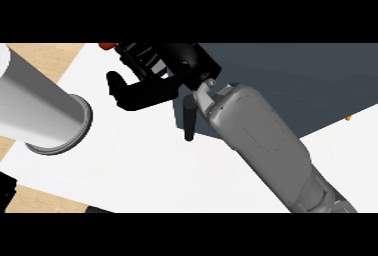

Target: Pick up the wine, place it into the cabinet and close the cabinet

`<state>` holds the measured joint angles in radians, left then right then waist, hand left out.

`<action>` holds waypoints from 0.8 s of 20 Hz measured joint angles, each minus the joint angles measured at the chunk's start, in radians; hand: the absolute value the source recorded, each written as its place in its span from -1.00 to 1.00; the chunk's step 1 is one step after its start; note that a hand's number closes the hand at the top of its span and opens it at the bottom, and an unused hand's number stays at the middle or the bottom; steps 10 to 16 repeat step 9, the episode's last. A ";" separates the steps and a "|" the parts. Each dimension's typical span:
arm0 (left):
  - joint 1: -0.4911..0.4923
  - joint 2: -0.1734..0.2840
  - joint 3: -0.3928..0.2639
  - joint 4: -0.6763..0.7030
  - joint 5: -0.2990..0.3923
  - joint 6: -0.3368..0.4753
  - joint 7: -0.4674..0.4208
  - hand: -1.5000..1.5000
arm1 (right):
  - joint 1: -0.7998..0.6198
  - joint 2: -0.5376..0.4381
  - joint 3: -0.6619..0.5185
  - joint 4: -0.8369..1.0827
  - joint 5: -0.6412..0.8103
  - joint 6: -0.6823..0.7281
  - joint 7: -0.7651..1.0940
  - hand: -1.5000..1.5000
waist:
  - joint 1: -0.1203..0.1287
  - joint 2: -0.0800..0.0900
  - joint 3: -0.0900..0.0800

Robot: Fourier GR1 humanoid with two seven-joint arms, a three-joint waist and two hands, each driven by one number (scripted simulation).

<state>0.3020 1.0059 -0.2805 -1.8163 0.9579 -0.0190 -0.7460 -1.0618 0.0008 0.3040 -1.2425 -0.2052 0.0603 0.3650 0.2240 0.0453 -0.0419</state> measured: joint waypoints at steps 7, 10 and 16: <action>0.011 -0.010 0.001 0.012 0.000 0.004 -0.006 1.00 | -0.020 0.000 0.019 0.057 -0.044 0.020 -0.077 1.00 | -0.024 -0.011 -0.003; 0.013 -0.012 0.002 0.015 -0.001 0.003 -0.008 1.00 | -0.025 0.000 0.025 0.071 -0.052 0.025 -0.100 1.00 | -0.029 -0.014 -0.003; 0.013 -0.012 0.002 0.015 -0.001 0.003 -0.008 1.00 | -0.025 0.000 0.025 0.071 -0.052 0.025 -0.100 1.00 | -0.029 -0.014 -0.003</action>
